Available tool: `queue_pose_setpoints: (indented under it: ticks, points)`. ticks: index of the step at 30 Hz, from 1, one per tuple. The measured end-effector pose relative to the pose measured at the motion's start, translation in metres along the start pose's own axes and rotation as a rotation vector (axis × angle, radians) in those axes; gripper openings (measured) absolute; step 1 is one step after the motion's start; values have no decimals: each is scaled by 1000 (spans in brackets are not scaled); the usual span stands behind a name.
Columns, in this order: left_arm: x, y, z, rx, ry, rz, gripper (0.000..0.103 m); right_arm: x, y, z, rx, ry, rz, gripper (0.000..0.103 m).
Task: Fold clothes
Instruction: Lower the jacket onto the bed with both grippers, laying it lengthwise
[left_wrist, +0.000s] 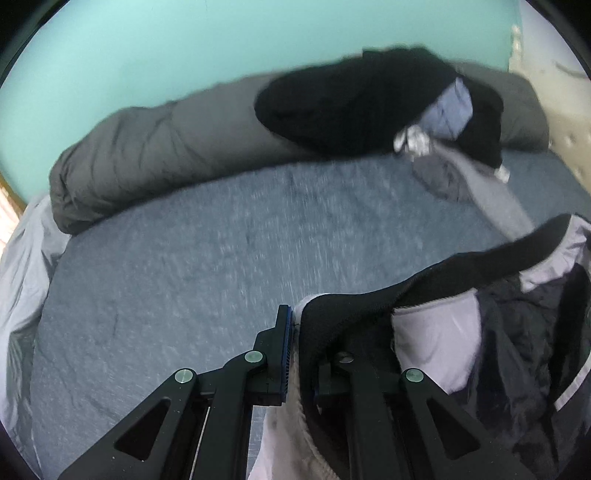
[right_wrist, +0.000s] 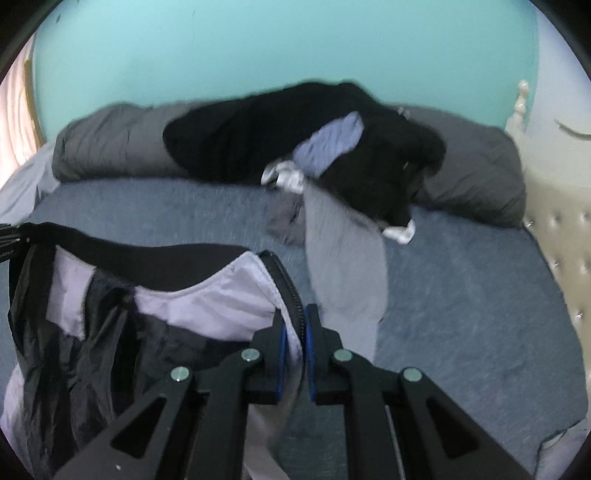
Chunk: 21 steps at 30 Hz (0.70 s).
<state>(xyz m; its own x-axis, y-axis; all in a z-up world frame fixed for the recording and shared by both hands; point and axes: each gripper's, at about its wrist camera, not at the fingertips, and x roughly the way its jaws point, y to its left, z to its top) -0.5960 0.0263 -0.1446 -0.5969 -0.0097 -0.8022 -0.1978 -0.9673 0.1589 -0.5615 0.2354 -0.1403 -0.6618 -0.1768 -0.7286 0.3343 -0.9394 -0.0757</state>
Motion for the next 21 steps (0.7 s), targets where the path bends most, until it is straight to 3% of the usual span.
queue_pose_setpoints:
  ticks: [3,5,6,7,11,13,14,15,21]
  points:
    - [30,-12,-22,24,77,-19,16,26,17,-15,-17,54,44,9]
    - [45,-20,-37,47,114,-43,27,42,26,-24,-2,102,84,10]
    - [49,-23,-44,56,128,-58,44,46,32,-29,-2,111,103,12]
    - [51,-24,-49,64,138,-71,50,49,39,-33,-3,117,122,13]
    - [36,-22,-66,71,134,-120,54,45,54,-42,-6,137,206,19]
    - [23,-12,-74,49,122,-158,73,32,54,-44,10,110,213,29]
    - [19,-7,-80,42,127,-167,75,26,50,-44,35,100,226,48]
    - [13,-2,-85,35,127,-167,75,18,44,-45,71,97,234,74]
    - [-47,29,-112,-27,24,-169,75,-36,10,-71,199,77,267,77]
